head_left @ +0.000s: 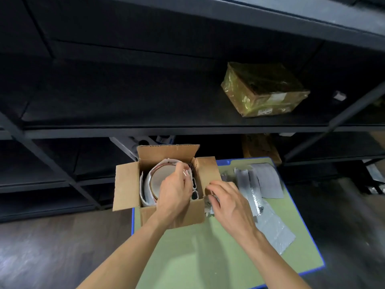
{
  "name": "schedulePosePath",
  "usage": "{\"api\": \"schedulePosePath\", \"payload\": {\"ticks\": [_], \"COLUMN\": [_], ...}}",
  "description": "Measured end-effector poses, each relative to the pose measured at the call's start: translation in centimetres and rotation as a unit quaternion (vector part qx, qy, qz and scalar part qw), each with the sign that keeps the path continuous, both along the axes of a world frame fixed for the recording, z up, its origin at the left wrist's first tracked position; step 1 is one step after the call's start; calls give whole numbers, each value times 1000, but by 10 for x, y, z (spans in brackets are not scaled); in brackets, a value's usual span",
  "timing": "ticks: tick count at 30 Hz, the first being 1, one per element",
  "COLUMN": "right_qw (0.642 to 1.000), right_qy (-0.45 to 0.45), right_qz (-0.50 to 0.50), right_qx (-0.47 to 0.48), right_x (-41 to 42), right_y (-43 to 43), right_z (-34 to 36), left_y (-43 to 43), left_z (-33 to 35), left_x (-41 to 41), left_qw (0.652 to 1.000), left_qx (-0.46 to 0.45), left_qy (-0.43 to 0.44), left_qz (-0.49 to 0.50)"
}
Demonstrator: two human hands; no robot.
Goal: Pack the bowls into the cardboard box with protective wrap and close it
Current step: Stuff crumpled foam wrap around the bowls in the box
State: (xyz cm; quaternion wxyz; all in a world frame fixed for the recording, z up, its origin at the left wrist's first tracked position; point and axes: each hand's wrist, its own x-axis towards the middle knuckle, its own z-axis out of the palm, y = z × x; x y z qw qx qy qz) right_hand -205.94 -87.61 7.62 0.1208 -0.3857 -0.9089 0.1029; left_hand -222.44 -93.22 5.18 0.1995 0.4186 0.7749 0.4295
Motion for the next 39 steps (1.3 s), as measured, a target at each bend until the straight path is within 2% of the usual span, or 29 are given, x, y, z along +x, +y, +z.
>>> {"api": "schedulePosePath", "payload": {"ticks": [7, 12, 16, 20, 24, 28, 33, 39], "right_qw": [998, 995, 991, 987, 973, 954, 941, 937], "right_qy": [53, 75, 87, 51, 23, 14, -8, -69], "right_qz": [-20, -31, -41, -38, -94, -152, -175, -172], "right_qx": [-28, -55, -95, -148, -210, -258, -291, -296], "right_x": [37, 57, 77, 105, 143, 178, 180, 145], "right_y": [4, 19, 31, 43, 60, 80, 103, 114], "right_z": [3, 1, -15, -32, -42, -58, -69, -80], "left_y": [-6, -9, -15, -16, -9, 3, 12, 18], "left_z": [3, 6, 7, 8, -2, -25, -47, -41], "left_x": [6, 23, 55, 91, 128, 154, 172, 181], "left_qw": [1000, 992, 986, 979, 974, 974, 978, 981], "left_qx": [8, 15, 31, 54, 47, -8, -94, -143], "left_qy": [8, 115, 159, 185, 173, 143, 89, 41], "left_qz": [-16, -38, -48, -67, -139, -175, -165, -125]}}
